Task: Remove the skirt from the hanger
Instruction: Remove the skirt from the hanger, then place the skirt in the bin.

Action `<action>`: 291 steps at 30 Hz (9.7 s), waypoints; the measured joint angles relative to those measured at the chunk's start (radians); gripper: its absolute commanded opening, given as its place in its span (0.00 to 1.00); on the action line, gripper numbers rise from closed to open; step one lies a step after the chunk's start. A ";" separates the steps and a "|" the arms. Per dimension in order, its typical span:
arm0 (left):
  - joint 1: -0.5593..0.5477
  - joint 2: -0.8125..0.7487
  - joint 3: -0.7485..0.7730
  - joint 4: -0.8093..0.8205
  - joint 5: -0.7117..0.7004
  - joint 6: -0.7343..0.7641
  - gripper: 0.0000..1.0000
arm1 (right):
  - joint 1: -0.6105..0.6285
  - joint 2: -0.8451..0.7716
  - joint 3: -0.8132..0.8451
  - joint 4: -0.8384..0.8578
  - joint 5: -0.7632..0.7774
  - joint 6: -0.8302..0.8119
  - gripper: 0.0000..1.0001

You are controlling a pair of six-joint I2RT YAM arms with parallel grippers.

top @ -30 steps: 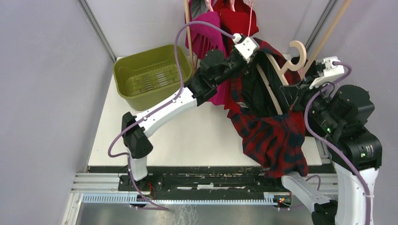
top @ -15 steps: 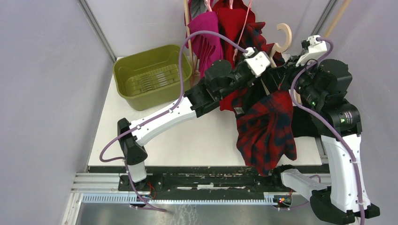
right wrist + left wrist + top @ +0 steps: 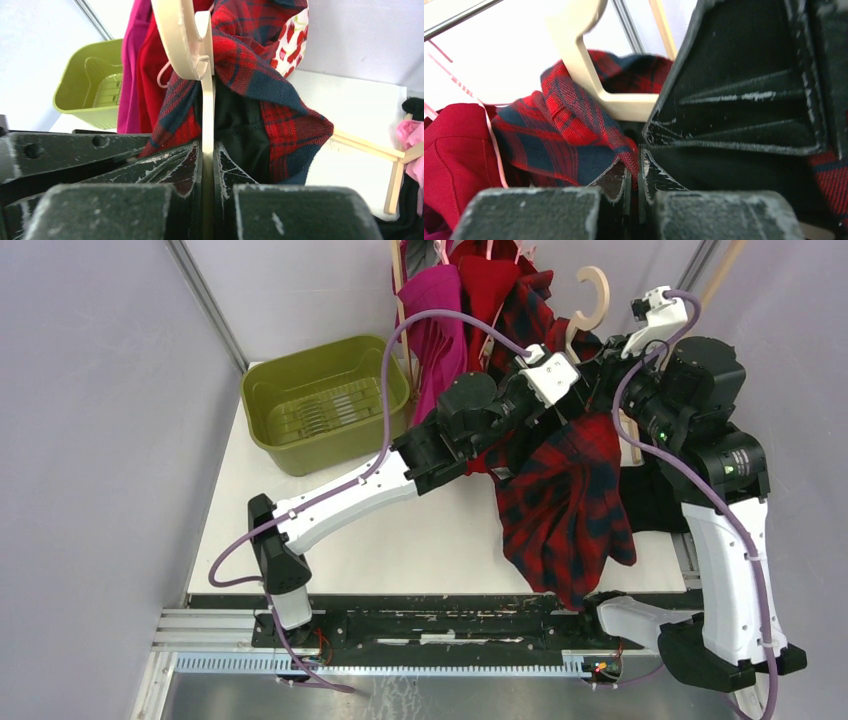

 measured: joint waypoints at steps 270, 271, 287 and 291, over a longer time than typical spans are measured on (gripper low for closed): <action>0.009 -0.410 0.272 0.263 -0.315 0.595 0.03 | 0.104 -0.362 -0.248 -0.166 0.574 0.007 0.01; 0.010 -0.438 0.268 0.281 -0.335 0.619 0.03 | 0.104 -0.351 -0.248 -0.150 0.568 0.005 0.01; 0.215 -0.336 0.316 0.192 -0.436 0.636 0.03 | 0.104 -0.215 -0.218 -0.057 0.463 0.004 0.01; 0.371 -0.237 0.355 0.075 -0.384 0.498 0.03 | 0.104 -0.214 -0.218 -0.044 0.453 0.004 0.01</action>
